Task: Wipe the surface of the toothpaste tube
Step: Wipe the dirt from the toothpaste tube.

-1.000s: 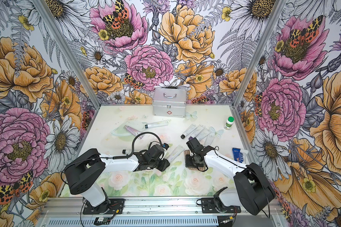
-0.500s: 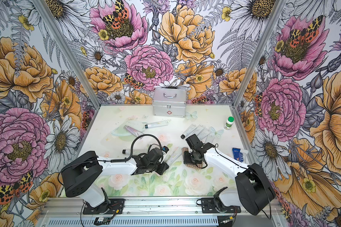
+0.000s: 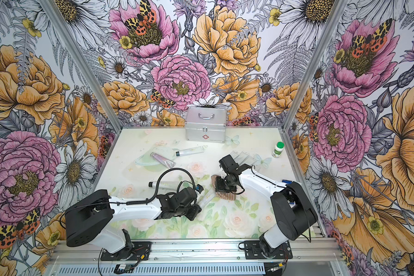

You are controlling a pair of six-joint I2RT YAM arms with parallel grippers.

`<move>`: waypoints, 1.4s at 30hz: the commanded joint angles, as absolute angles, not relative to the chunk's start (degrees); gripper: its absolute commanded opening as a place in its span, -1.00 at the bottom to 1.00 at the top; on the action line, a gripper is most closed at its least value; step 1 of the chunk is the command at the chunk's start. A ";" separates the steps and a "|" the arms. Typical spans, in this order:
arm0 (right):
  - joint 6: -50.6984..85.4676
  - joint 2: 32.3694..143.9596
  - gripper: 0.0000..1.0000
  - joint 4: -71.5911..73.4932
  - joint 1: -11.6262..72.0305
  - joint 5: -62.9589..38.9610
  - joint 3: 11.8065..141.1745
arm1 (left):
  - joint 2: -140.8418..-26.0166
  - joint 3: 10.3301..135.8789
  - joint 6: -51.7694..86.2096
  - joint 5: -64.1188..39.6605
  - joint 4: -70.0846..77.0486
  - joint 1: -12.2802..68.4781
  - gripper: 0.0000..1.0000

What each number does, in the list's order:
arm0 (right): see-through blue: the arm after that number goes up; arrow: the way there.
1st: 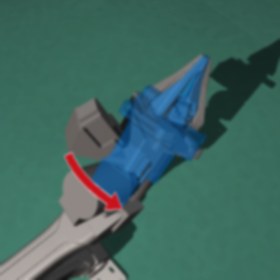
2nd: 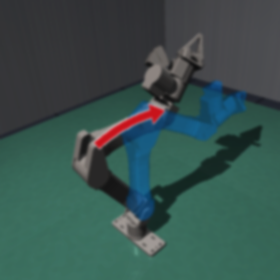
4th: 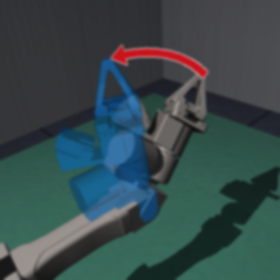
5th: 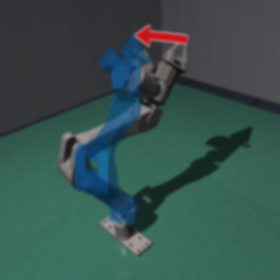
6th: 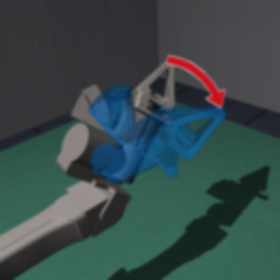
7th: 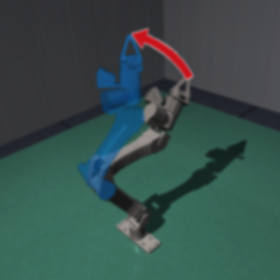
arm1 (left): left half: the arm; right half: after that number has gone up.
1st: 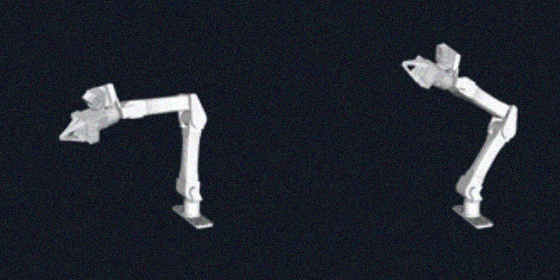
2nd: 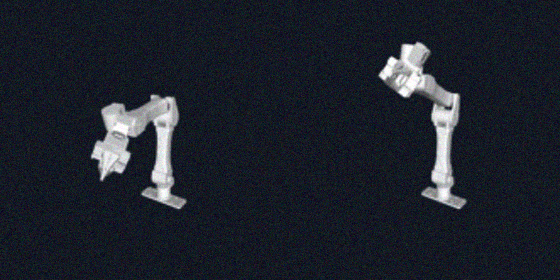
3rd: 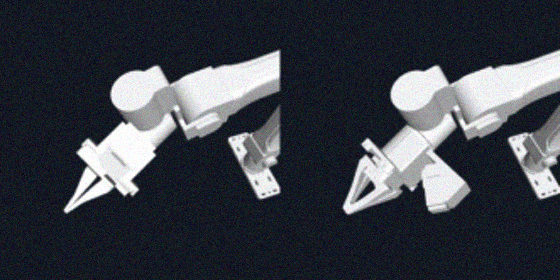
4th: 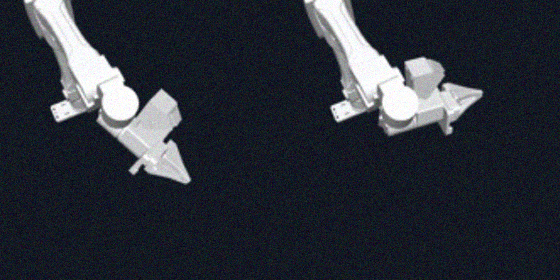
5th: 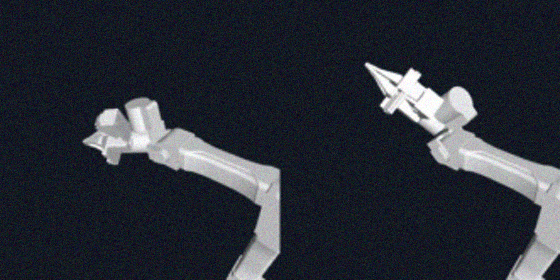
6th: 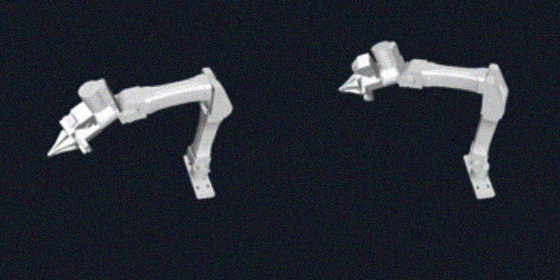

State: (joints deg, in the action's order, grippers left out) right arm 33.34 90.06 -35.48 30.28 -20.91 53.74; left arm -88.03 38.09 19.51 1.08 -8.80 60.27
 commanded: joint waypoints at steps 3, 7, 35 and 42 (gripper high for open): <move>34.48 92.37 -1.00 -29.78 31.75 -27.63 54.85 | -88.81 37.09 19.60 2.84 -9.62 60.53 -0.45; 35.54 93.67 -1.00 -28.21 32.81 -29.39 54.79 | -89.03 36.92 19.64 2.55 -8.93 60.56 -0.45; 34.01 99.32 -1.00 -30.29 34.88 -17.91 55.27 | -87.56 35.67 19.69 1.58 -7.07 59.59 -0.45; 37.55 95.96 -1.00 -27.51 39.12 -22.45 51.58 | -86.97 35.43 19.51 0.73 -6.61 58.50 -0.45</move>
State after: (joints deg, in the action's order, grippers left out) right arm 35.66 96.42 -25.98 36.84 -19.05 54.46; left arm -87.81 36.93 19.53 0.86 -6.35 59.64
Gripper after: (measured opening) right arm 0.067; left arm 0.290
